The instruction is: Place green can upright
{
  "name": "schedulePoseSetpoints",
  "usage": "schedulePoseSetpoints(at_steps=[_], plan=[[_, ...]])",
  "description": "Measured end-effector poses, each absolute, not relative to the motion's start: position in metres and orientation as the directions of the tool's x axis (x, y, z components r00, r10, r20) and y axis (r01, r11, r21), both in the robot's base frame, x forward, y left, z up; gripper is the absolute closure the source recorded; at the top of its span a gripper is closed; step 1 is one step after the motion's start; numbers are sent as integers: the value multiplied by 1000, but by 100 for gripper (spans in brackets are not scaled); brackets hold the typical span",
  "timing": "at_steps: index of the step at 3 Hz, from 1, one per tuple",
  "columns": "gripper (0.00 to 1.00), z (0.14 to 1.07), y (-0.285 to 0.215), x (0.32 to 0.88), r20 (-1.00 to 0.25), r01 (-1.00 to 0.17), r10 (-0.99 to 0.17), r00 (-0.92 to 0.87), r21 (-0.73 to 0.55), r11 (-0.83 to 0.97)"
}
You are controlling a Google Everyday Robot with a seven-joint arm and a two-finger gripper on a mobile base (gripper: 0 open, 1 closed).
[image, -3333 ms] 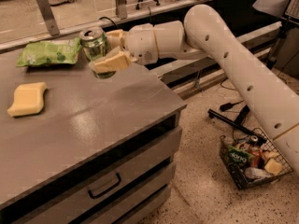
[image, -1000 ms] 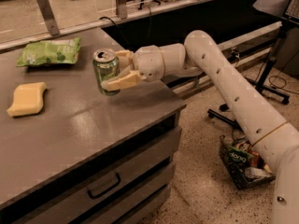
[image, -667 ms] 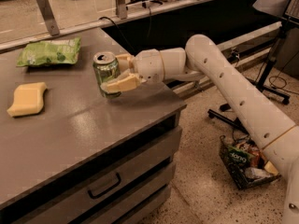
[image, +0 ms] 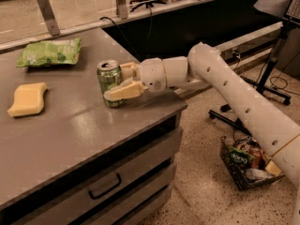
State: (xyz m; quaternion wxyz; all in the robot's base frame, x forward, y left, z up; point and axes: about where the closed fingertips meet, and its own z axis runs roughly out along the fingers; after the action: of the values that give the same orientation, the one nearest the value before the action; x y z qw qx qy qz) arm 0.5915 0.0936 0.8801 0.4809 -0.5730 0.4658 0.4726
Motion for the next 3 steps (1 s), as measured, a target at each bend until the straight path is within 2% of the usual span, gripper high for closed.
schedulePoseSetpoints(at_steps=[1, 3], plan=[[0, 876, 92, 593, -986, -988, -116, 117, -104, -112], [0, 892, 63, 595, -962, -987, -225, 155, -144, -65]])
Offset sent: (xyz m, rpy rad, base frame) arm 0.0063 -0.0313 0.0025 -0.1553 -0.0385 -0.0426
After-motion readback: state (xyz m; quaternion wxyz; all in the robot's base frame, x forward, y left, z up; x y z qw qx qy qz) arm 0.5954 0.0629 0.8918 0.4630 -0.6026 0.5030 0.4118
